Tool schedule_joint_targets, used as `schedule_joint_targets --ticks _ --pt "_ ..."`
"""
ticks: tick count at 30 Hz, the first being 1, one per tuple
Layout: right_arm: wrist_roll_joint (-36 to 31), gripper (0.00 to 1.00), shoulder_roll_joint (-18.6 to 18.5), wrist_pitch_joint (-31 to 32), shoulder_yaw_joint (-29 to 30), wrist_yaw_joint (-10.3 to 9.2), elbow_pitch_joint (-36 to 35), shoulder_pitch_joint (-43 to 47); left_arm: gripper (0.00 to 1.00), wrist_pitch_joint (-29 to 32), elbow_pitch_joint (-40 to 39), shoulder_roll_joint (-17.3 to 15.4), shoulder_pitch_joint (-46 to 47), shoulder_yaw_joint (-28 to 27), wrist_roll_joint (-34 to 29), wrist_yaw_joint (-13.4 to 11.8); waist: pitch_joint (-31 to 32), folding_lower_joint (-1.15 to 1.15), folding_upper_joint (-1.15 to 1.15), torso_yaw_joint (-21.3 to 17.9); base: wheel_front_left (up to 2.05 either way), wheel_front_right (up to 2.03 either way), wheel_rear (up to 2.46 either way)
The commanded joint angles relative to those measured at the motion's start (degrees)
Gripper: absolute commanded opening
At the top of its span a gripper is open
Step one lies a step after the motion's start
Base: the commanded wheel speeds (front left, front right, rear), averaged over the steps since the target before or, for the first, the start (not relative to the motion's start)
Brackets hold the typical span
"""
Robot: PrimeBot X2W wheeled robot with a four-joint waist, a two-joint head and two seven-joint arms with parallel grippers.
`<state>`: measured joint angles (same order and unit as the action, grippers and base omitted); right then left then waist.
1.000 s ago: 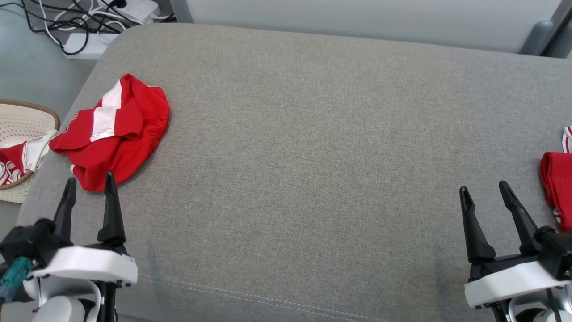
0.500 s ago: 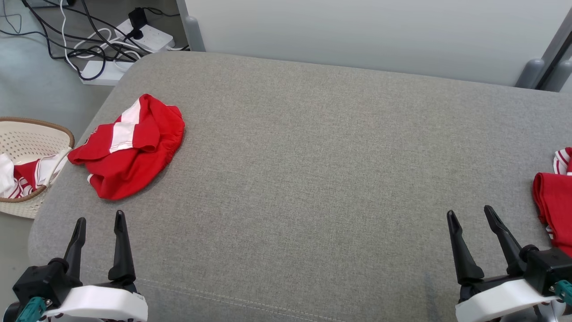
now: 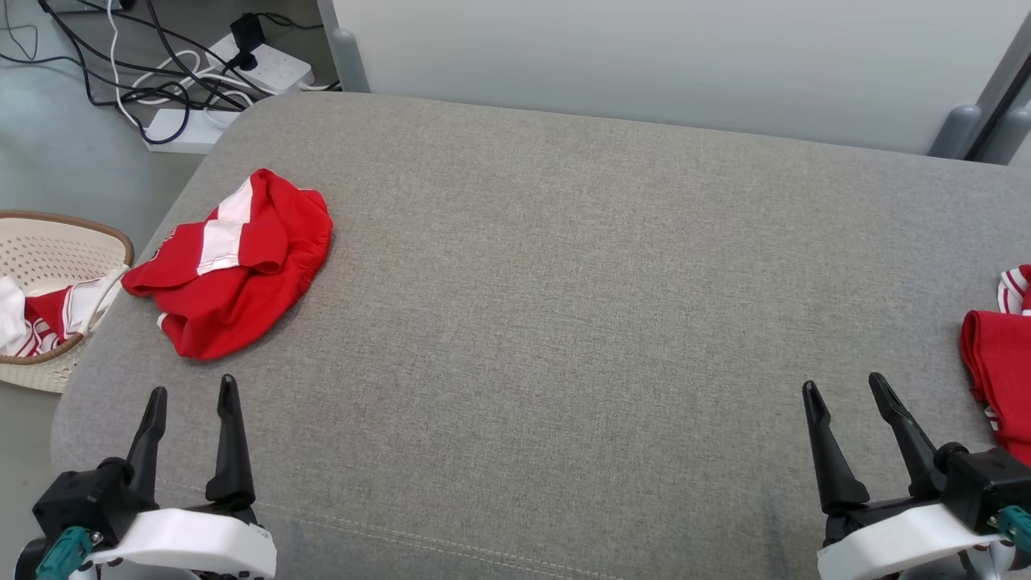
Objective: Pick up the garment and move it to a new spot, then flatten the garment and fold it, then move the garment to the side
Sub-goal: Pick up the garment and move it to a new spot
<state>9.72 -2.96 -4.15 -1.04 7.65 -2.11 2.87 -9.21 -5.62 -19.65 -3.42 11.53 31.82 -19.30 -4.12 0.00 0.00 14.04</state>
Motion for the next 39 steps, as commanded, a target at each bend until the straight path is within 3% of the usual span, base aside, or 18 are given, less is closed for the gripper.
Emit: schedule_joint_targets --ticks 1,5,12,13,16,20,26,32,39 --pt "0.1 1.00 -0.3 -0.6 -1.4 -0.16 -1.4 -1.2 1.00 1.0 -2.1 -1.8 2.8 -1.7 0.0 -0.1 -0.2 0.00 0.00 0.3 0.00 0.00 0.00" --pt "-0.2 1.00 -0.2 -0.4 -1.0 -0.16 -2.0 -1.6 1.00 3.3 -3.4 -3.9 6.9 -2.4 0.8 1.3 -1.1 0.00 0.00 0.6 0.00 0.00 0.00" --pt "-0.9 1.00 -0.4 0.1 -1.0 -0.16 -3.1 -2.7 1.00 8.8 -3.6 -10.6 18.9 -5.6 2.3 4.8 -3.5 0.00 0.00 -0.1 0.00 0.00 0.00" --pt "-1.1 1.00 -0.4 0.3 -1.0 -0.16 -3.5 -3.1 1.00 11.1 -2.1 -12.6 23.7 -6.8 3.6 6.0 -4.5 0.00 0.00 -0.7 0.00 0.00 0.00" --pt "-1.2 1.00 -0.6 0.3 -1.0 -0.16 -3.9 -3.5 1.00 13.9 0.4 -14.4 28.5 -7.4 5.2 7.5 -5.6 0.00 0.00 -1.4 0.00 0.00 0.00" --pt "-1.6 1.00 -1.0 0.4 -0.9 -0.16 -4.6 -4.9 1.00 22.4 11.6 -17.9 39.8 -6.9 9.9 12.4 -9.1 0.00 0.00 -3.9 0.00 0.00 0.00" --pt "-1.9 1.00 -1.3 0.2 -1.2 -0.16 -5.3 -6.8 1.00 30.3 28.7 -19.7 48.4 -6.2 14.0 16.1 -14.0 0.00 0.00 -6.9 0.00 0.00 0.00" --pt "-2.2 1.00 -2.3 0.6 -1.4 -0.16 -6.2 -8.1 1.00 33.4 42.0 -19.6 52.1 -5.3 15.4 17.9 -18.2 0.00 0.00 -8.8 0.00 0.00 0.00" --pt "-2.5 1.00 -3.9 1.8 -1.2 -0.16 -8.4 -9.1 1.00 33.8 50.8 -20.2 55.0 -4.5 15.6 20.9 -22.7 0.00 0.00 -9.7 0.00 0.00 0.00"
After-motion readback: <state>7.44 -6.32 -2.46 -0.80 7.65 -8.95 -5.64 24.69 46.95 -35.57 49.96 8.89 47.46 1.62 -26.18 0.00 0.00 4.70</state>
